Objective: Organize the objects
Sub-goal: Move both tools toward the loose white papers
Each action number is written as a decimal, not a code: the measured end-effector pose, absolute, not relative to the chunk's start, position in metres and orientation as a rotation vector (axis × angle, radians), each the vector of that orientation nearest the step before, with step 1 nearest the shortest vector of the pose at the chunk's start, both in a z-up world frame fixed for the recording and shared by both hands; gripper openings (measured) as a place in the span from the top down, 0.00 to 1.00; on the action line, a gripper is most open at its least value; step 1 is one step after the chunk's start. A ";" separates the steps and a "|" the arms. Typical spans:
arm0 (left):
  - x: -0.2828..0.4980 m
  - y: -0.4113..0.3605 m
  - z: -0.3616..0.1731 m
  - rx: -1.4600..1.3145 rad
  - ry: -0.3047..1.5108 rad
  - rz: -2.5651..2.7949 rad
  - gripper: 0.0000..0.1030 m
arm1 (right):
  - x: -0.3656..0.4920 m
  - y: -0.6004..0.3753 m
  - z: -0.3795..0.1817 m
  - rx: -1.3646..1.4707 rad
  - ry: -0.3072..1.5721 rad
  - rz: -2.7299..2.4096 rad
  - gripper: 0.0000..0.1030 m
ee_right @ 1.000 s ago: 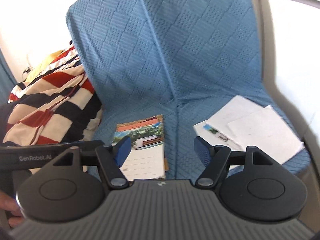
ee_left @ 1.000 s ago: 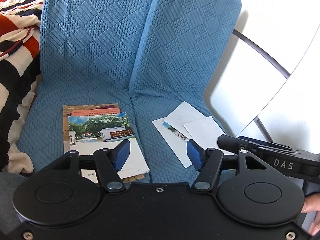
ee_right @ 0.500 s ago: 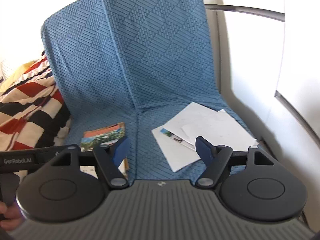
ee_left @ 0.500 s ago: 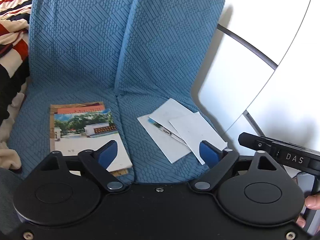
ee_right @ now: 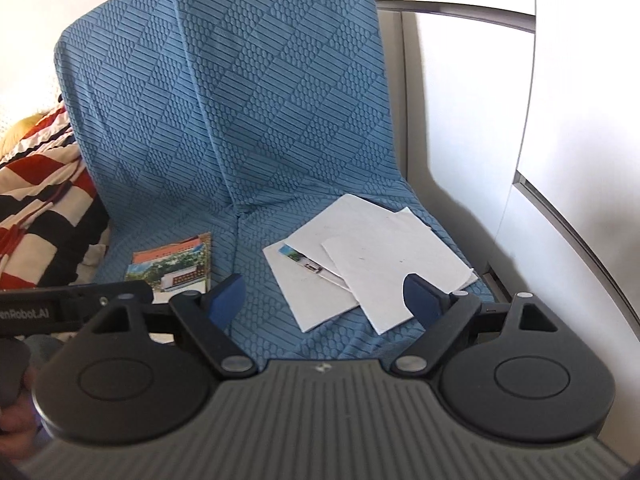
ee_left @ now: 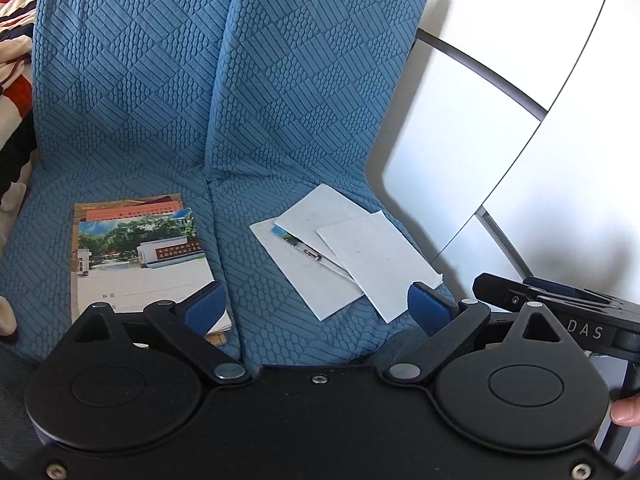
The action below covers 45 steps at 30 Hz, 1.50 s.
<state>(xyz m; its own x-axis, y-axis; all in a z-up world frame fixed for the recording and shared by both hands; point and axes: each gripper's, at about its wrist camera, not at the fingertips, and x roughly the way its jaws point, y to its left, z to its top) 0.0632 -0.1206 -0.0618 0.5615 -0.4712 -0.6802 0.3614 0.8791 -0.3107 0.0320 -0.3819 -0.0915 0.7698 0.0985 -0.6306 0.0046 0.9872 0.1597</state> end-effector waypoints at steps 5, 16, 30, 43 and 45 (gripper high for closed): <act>0.068 -0.136 -0.069 -0.142 0.858 -0.497 0.05 | 0.034 -0.398 -0.098 0.171 0.698 0.028 0.15; 0.089 -0.178 -0.101 -0.197 0.941 -0.519 0.05 | 0.045 -0.444 -0.124 0.269 0.745 0.003 0.15; 0.144 -0.228 -0.168 -0.337 1.123 -0.536 0.12 | 0.086 -0.497 -0.179 0.373 0.833 -0.005 0.16; 0.172 -0.263 -0.241 -0.455 1.303 -0.536 0.58 | 0.146 -0.525 -0.245 0.428 0.964 0.029 0.59; 0.173 -0.268 -0.250 -0.452 1.316 -0.539 0.63 | 0.151 -0.529 -0.255 0.436 0.986 0.027 0.71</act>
<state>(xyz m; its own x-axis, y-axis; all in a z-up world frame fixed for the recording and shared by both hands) 0.1732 -0.2677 -0.2498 0.1630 -0.6060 -0.7785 0.1141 0.7954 -0.5953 0.1512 -0.5291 -0.2547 0.5592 0.2172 -0.8001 0.1726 0.9135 0.3685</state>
